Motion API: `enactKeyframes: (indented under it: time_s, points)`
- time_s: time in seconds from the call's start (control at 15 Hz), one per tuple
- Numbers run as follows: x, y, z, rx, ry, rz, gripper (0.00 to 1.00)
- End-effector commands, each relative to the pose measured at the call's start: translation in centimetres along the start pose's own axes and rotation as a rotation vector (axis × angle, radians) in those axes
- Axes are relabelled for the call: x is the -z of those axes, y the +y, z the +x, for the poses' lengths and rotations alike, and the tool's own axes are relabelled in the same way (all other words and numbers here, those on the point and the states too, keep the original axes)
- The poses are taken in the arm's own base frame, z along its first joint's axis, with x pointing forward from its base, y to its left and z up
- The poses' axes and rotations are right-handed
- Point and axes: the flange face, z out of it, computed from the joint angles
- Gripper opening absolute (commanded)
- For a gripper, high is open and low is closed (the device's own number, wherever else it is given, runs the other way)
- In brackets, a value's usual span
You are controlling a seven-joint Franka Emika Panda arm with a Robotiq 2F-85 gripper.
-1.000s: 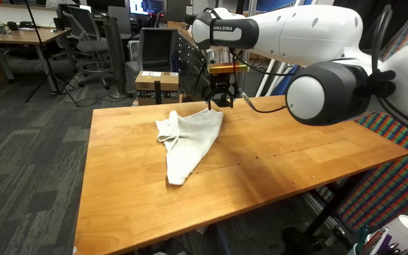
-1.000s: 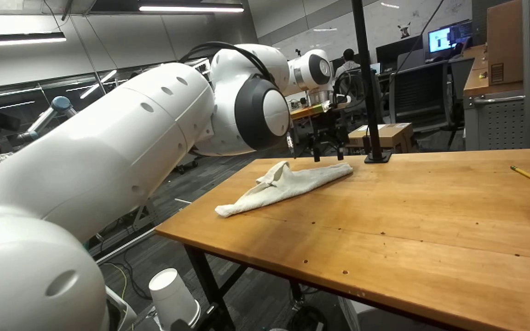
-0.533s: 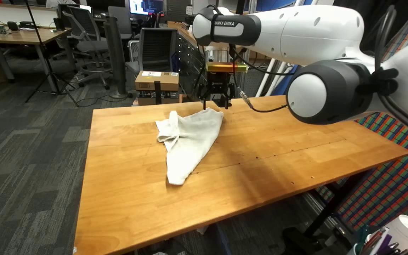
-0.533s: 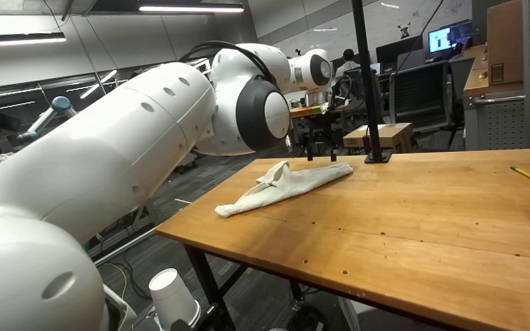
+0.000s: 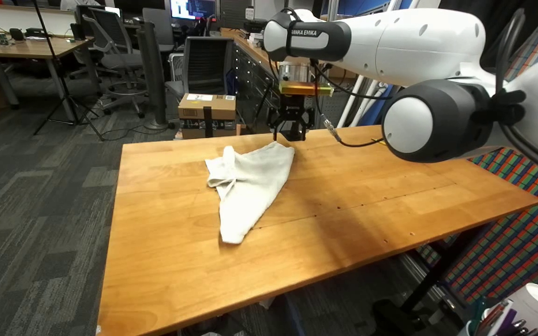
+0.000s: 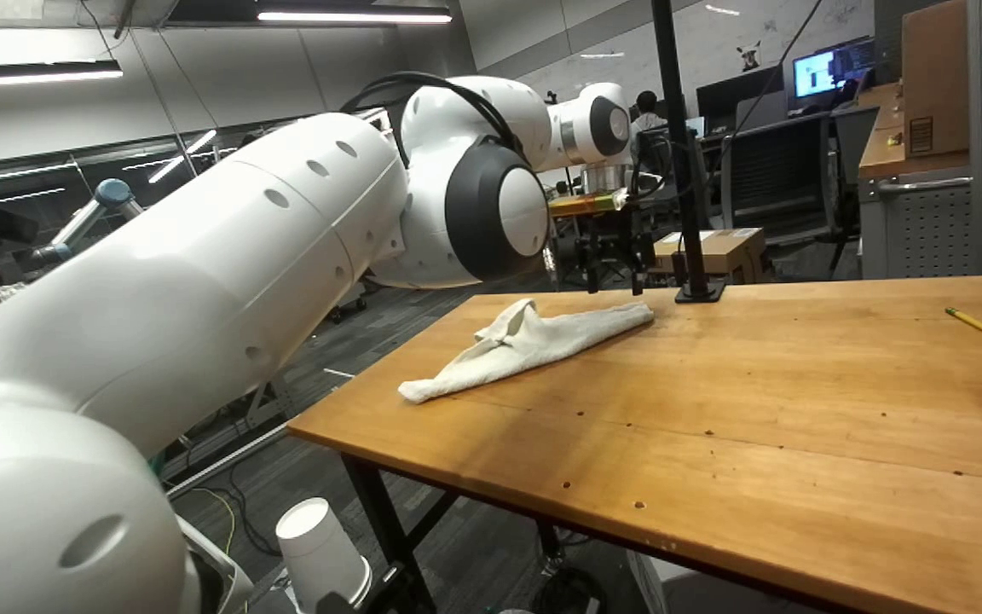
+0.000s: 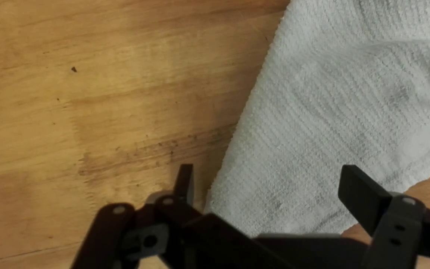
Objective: Fold the white towel
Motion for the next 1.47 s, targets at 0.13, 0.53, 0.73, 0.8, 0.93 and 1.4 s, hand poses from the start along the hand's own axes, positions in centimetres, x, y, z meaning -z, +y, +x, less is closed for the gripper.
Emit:
enactKeyframes:
  time_s: [0.13,0.53,0.73,0.8,0.93,1.4]
  points:
    - [-1.1,-1.4,0.4,0.039,0.035,-0.024,1.00]
    - [-3.8,-1.8,0.7,0.047,0.002,-0.017,1.00]
    - [-5.0,-1.5,0.9,0.042,-0.021,-0.016,0.99]
    - [-5.2,-1.4,0.9,0.042,-0.025,-0.017,0.95]
    - [-5.4,-1.4,0.9,0.044,-0.032,-0.020,0.80]
    - [-3.7,-1.8,0.1,0.059,-0.038,-0.043,0.14]
